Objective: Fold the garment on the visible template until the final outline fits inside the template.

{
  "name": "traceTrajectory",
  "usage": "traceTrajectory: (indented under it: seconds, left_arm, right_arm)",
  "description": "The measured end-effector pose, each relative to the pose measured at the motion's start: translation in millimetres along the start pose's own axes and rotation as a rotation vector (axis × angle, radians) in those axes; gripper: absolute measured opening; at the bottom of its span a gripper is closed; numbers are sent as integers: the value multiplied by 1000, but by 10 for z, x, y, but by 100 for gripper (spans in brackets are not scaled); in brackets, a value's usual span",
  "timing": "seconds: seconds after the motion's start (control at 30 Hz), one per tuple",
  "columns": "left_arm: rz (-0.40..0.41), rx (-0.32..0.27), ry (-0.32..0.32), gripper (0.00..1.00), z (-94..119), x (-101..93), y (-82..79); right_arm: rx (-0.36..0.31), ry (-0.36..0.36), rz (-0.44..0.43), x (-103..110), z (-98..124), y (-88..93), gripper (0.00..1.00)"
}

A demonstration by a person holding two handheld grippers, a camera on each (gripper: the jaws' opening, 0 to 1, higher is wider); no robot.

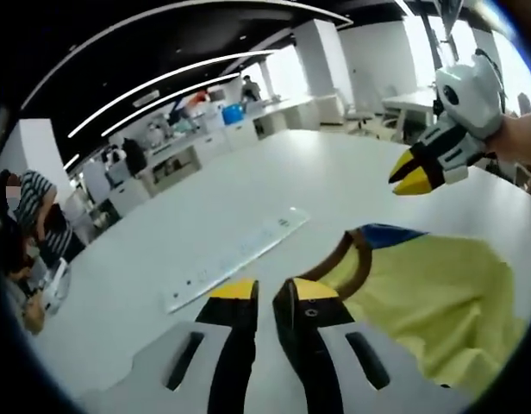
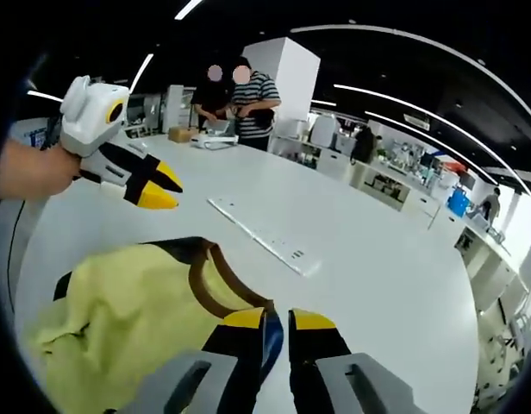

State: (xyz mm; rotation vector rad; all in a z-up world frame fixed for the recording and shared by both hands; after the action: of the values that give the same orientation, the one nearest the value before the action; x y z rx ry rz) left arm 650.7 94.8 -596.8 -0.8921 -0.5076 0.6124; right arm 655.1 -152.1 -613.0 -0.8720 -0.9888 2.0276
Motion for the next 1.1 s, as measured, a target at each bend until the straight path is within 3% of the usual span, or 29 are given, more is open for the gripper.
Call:
traceTrajectory:
  seconds: [0.37,0.67,1.1]
  left_arm:
    - [36,-75,12,11,306,-149,-80]
    - [96,-129,50,13,593,-338,-113]
    - [201,-132,141,25,966,-627,-43]
  right_arm:
    - [-60,-12,-84,8,351,-76,13]
    - [-72,-18,-119,47,648,-19,16]
    - [-61,-47,-156,161,1125,41,21]
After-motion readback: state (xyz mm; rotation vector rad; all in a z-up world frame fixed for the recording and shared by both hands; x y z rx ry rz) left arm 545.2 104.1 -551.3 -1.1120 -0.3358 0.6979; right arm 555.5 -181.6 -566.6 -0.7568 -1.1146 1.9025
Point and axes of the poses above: the point that each gripper's makers call its tool centre point, and the gripper's own axes: z roughly backward along the fingers, x roughly to its left, y roughly out of its underside, the point moved 9 cm from there along z, roughly backward along the fingers, and after that the axes turned 11 degrees about y, right-handed, at the moved point
